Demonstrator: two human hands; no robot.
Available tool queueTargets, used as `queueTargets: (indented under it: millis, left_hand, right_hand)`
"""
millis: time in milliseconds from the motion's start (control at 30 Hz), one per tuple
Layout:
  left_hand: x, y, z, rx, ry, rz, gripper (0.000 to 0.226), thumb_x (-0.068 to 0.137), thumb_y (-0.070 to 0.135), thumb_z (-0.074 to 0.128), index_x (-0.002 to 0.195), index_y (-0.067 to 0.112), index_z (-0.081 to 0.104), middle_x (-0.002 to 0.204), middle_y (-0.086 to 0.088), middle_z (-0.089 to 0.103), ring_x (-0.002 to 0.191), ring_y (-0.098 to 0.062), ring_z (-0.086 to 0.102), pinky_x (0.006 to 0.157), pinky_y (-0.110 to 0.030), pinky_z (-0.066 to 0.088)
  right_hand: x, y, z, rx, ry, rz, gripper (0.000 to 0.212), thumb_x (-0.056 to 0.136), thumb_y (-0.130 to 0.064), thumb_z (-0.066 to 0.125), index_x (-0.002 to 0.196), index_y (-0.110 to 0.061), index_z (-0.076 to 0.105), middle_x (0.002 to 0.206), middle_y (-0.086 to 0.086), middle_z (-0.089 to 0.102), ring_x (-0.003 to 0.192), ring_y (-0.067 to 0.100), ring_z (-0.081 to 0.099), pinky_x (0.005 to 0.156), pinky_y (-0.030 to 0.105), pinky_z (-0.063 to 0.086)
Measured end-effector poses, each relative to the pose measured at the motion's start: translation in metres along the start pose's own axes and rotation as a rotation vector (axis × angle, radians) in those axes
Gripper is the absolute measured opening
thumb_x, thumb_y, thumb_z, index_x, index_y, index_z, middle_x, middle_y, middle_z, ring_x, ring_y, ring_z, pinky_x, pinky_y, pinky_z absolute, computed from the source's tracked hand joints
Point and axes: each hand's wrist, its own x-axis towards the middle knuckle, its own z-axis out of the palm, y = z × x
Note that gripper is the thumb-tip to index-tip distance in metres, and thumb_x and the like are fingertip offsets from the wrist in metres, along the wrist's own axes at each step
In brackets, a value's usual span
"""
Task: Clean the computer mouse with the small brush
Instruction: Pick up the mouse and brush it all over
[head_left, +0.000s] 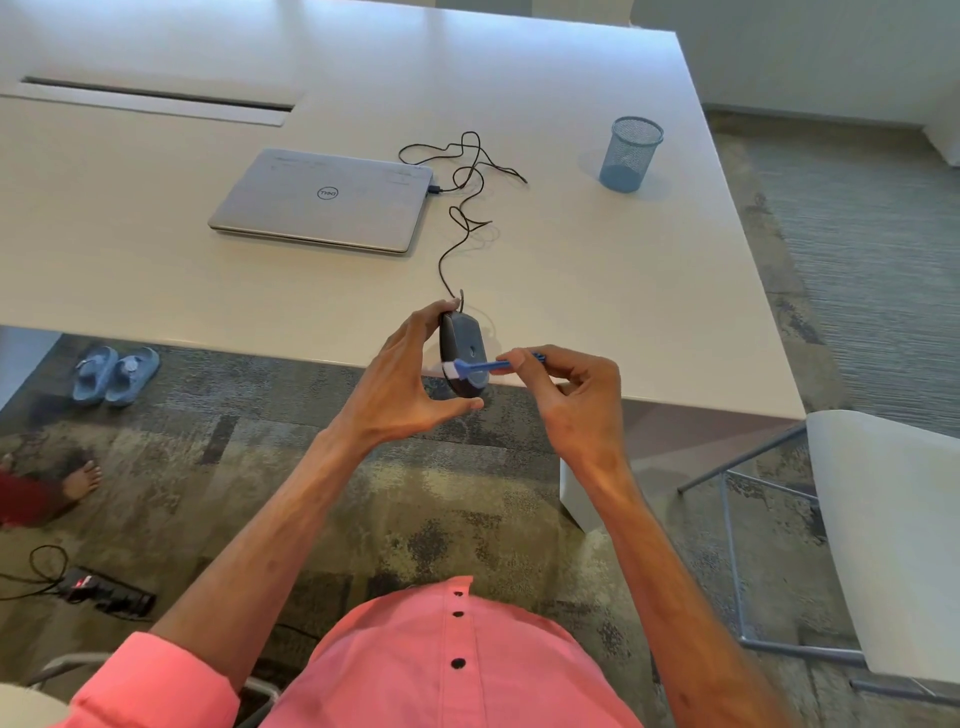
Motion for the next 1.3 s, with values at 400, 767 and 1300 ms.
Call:
queueTargets:
  millis: [400, 767, 1300]
  left_hand:
    - [0.001, 0.004, -0.005, -0.009, 0.021, -0.013, 0.124, 0.077, 0.067, 0.1, 0.173, 0.038, 0.027, 0.175, 0.017, 0.045, 0.161, -0.005, 0.048, 0.132, -0.057, 0.044]
    - [0.002, 0.009, -0.001, 0.008, -0.027, 0.01, 0.128, 0.075, 0.054, 0.104, 0.175, 0.03, 0.027, 0.178, 0.016, 0.041, 0.163, -0.004, 0.044, 0.133, -0.054, 0.043]
    - [0.006, 0.002, -0.012, 0.065, -0.036, 0.034, 0.127, 0.079, 0.055, 0.101, 0.176, 0.026, 0.024, 0.186, 0.016, 0.027, 0.167, -0.013, 0.041, 0.136, -0.045, 0.039]
  right_hand:
    - [0.004, -0.001, -0.018, -0.368, -0.209, -0.245, 0.01, 0.104, -0.027, 0.081, 0.105, -0.027, 0.09, 0.077, -0.037, 0.071, 0.047, 0.006, 0.045, 0.053, 0.013, 0.027]
    - [0.029, 0.003, -0.003, -0.312, 0.123, -0.086, 0.015, 0.108, -0.039, 0.074, 0.113, -0.035, 0.087, 0.103, -0.021, 0.084, 0.049, 0.009, 0.043, 0.056, 0.023, 0.032]
    - [0.034, 0.001, -0.007, -0.085, -0.139, -0.049, 0.014, 0.106, -0.03, 0.078, 0.106, -0.022, 0.089, 0.065, -0.011, 0.07, 0.053, 0.045, 0.05, 0.048, 0.057, 0.042]
